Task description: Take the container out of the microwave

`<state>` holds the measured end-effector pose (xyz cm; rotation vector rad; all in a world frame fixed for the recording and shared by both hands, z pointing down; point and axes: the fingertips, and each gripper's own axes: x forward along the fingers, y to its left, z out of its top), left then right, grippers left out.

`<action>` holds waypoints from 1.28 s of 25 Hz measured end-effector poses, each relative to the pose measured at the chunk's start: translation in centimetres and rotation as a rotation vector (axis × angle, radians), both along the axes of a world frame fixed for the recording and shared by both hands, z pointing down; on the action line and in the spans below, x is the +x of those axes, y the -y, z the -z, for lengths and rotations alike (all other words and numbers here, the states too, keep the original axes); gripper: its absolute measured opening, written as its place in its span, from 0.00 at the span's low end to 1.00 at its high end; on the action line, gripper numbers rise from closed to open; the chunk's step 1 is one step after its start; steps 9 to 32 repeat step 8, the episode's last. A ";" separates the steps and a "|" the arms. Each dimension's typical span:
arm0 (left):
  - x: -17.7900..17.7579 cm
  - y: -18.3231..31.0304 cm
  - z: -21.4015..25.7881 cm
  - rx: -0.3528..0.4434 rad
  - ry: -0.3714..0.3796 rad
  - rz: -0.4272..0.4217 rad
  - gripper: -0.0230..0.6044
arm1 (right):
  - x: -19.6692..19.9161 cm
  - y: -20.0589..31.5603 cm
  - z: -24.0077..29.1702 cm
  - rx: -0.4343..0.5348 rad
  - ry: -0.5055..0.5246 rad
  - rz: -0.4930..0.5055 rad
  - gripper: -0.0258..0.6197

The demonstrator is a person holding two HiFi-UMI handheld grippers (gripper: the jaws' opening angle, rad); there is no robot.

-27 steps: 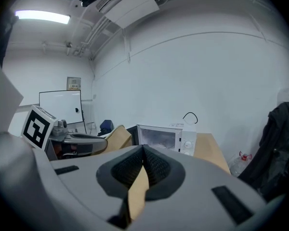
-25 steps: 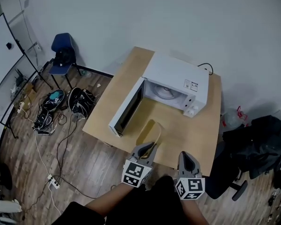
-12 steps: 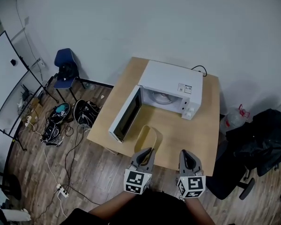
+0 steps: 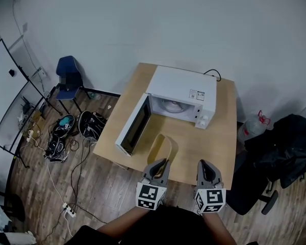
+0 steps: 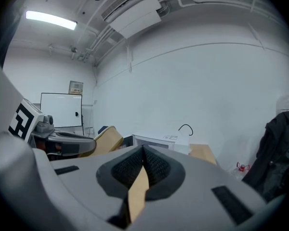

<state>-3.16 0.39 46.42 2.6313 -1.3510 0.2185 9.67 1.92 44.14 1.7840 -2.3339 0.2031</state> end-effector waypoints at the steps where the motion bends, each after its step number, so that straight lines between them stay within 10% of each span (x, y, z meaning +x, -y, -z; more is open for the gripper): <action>1: 0.0 0.1 0.0 -0.001 0.000 0.001 0.08 | 0.1 0.1 0.1 0.000 -0.001 -0.001 0.13; 32: -0.3 0.6 0.8 0.008 -0.004 -0.005 0.08 | -0.7 0.3 0.0 -0.011 -0.006 0.006 0.13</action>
